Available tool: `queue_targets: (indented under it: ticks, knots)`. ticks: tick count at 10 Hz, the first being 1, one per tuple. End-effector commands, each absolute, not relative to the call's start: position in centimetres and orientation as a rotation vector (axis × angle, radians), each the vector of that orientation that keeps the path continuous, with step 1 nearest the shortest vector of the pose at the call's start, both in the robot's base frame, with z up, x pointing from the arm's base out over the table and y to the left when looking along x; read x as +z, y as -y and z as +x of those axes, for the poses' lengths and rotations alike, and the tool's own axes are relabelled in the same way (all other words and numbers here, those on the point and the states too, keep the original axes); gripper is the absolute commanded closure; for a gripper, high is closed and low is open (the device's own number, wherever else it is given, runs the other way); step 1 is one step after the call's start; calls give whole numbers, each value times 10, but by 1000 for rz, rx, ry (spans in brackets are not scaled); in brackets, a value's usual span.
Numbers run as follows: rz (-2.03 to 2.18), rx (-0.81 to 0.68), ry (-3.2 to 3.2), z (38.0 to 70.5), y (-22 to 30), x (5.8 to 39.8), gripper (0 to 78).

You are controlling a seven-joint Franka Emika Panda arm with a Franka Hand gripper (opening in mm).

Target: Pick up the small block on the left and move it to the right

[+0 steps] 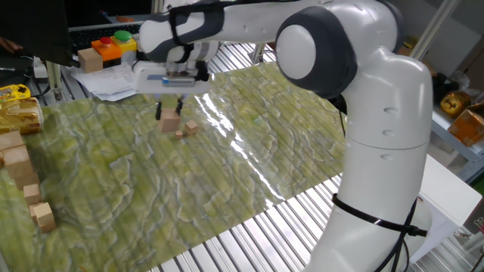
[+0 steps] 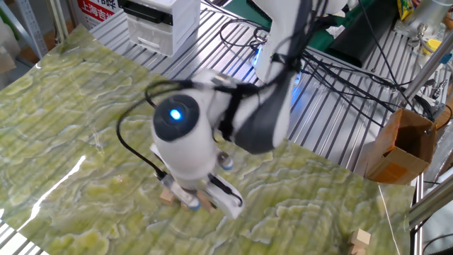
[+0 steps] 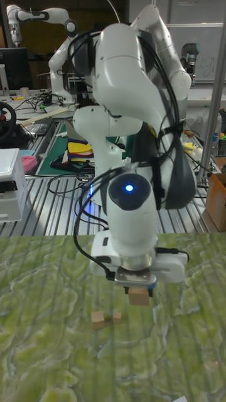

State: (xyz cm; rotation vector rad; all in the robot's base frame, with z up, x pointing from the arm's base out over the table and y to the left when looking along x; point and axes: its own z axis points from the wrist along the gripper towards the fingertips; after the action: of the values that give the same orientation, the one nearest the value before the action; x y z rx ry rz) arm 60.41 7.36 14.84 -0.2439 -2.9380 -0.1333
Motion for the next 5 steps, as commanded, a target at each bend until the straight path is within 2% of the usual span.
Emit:
queue_targets:
  ticks: [1,5]
  knots:
    - [-267,-120,2945,608,-84,131,759]
    - [-311,-99,2951,604,-86,122,759]
